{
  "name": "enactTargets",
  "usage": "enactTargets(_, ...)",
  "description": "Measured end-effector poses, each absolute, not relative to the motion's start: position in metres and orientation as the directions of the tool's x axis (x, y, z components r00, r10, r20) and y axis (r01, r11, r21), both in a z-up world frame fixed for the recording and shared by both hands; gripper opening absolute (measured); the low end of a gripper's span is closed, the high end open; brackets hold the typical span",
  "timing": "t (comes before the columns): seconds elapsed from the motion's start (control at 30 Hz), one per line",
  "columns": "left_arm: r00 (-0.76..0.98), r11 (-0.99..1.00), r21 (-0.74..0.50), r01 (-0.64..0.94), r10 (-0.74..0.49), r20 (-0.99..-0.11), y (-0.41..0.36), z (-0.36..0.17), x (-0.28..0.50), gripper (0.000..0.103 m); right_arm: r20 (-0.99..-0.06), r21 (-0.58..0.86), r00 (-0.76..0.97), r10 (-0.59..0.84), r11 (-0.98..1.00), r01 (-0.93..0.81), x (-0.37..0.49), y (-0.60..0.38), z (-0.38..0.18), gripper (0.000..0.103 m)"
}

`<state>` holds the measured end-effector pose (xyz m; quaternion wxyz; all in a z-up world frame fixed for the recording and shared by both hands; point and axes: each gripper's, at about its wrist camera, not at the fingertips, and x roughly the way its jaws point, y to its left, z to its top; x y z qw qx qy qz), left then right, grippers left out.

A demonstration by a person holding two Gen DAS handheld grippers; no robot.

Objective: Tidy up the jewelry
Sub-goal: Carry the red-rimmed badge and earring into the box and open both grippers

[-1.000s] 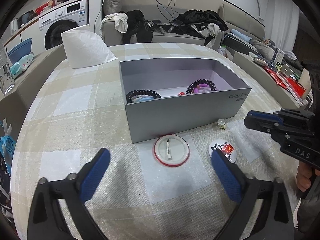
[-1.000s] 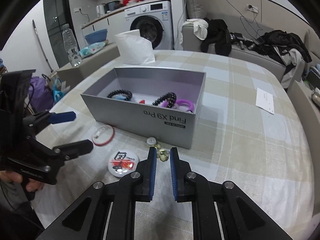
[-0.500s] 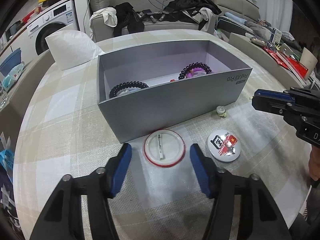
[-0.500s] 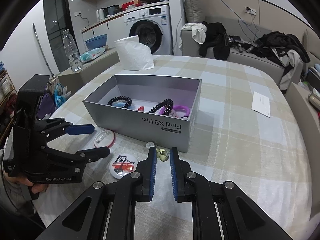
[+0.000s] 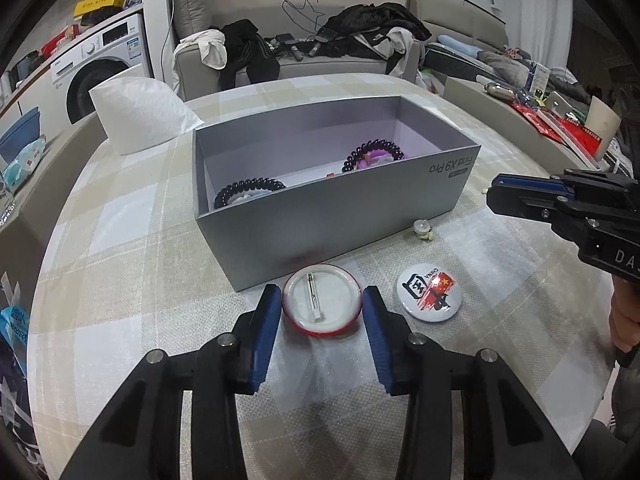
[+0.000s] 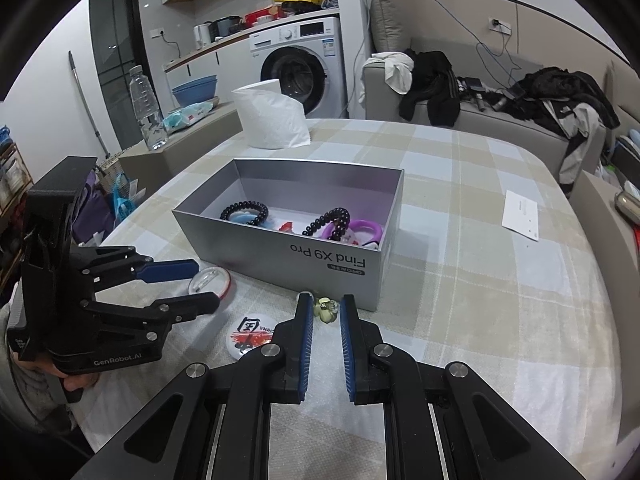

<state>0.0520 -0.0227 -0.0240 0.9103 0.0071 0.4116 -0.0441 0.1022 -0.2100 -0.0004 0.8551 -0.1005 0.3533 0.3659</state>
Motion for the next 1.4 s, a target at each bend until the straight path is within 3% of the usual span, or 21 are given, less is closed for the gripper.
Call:
enactTargets(0.7, 0.818, 0.997, -0.064, 0.051, -0.078, -0.57, -0.015, 0.03, 0.03, 0.036, -0.554, 0.145, 0.54, 0.634, 0.712, -0.687, 0.096, -0.227, 0.029, 0.013)
enactTargets(1.4, 0.845, 0.997, -0.078, -0.007, -0.035, -0.534, -0.004, 0.038, 0.045, 0.036, -0.498, 0.147, 0.571, 0.652, 0.713, -0.686, 0.1, -0.226, 0.051, 0.013)
